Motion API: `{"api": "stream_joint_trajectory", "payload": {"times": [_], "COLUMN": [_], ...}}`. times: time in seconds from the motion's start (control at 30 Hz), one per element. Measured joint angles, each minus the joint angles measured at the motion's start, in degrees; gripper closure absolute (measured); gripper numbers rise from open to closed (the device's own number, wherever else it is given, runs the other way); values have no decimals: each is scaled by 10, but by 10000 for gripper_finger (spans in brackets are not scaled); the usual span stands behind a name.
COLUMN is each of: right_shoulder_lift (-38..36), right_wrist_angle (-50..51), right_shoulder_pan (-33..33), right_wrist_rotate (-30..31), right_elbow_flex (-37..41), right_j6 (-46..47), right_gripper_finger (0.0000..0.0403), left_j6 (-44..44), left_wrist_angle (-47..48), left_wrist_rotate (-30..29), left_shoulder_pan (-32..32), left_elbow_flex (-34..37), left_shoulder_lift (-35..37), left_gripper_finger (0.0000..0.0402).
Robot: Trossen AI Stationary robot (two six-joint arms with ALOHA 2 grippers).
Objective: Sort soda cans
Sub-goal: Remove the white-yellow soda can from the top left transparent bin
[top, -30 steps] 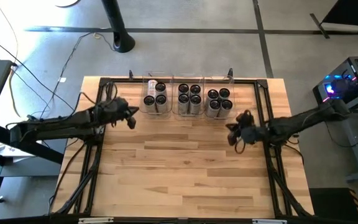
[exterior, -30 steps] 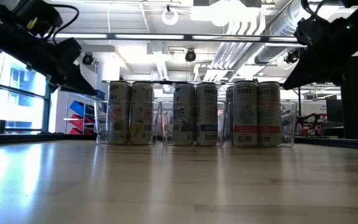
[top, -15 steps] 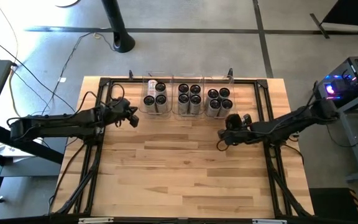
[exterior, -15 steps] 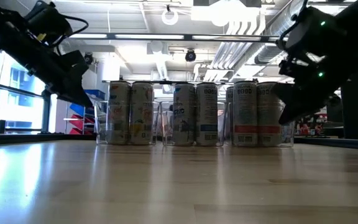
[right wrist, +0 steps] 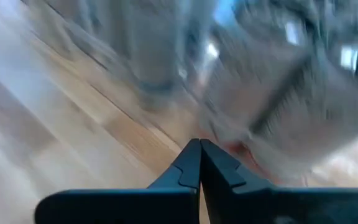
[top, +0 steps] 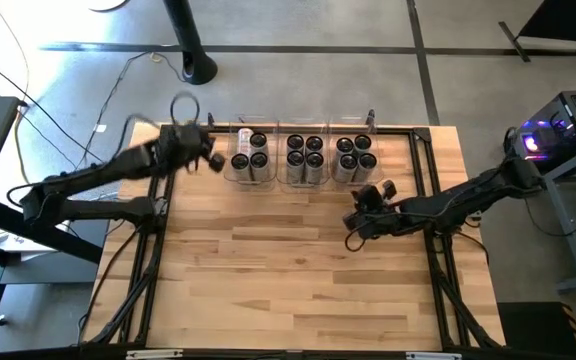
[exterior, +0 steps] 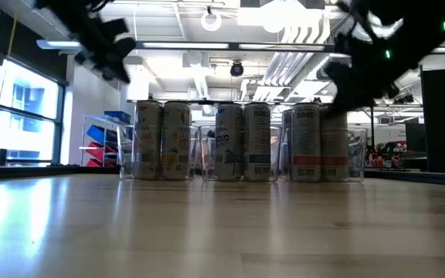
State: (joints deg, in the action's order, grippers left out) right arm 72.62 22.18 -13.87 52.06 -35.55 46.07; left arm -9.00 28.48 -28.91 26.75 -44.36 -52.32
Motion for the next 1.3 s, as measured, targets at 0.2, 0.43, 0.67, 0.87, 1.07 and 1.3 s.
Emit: {"api": "stream_joint_trajectory", "payload": {"times": [0.2, 0.43, 0.67, 0.87, 1.07, 1.3], "right_shoulder_lift": [0, -1, 0, 0, 0, 0], "right_wrist_angle": [94, 206, 216, 216, 210, 178], "right_shoulder_pan": [-7, 30, 57, 60, 60, 60], "right_wrist_rotate": [-13, -47, -94, -106, -103, -103], "right_elbow_flex": [-113, -138, -61, -28, -20, -20], "right_j6": [-2, 16, 31, 44, 54, 54], "right_gripper_finger": [403, 387, 309, 213, 159, 155], "left_j6": [107, 143, 183, 338, 466, 477], "left_wrist_angle": [45, 120, 193, 248, 245, 186], "left_wrist_rotate": [157, 245, 274, 408, 469, 468], "left_shoulder_pan": [110, 190, 217, 212, 195, 165], "left_elbow_flex": [-177, -307, -363, -356, -355, -348], "left_shoulder_lift": [-155, -341, -444, -435, -403, -399], "left_gripper_finger": [376, 276, 187, 167, 166, 133]}}
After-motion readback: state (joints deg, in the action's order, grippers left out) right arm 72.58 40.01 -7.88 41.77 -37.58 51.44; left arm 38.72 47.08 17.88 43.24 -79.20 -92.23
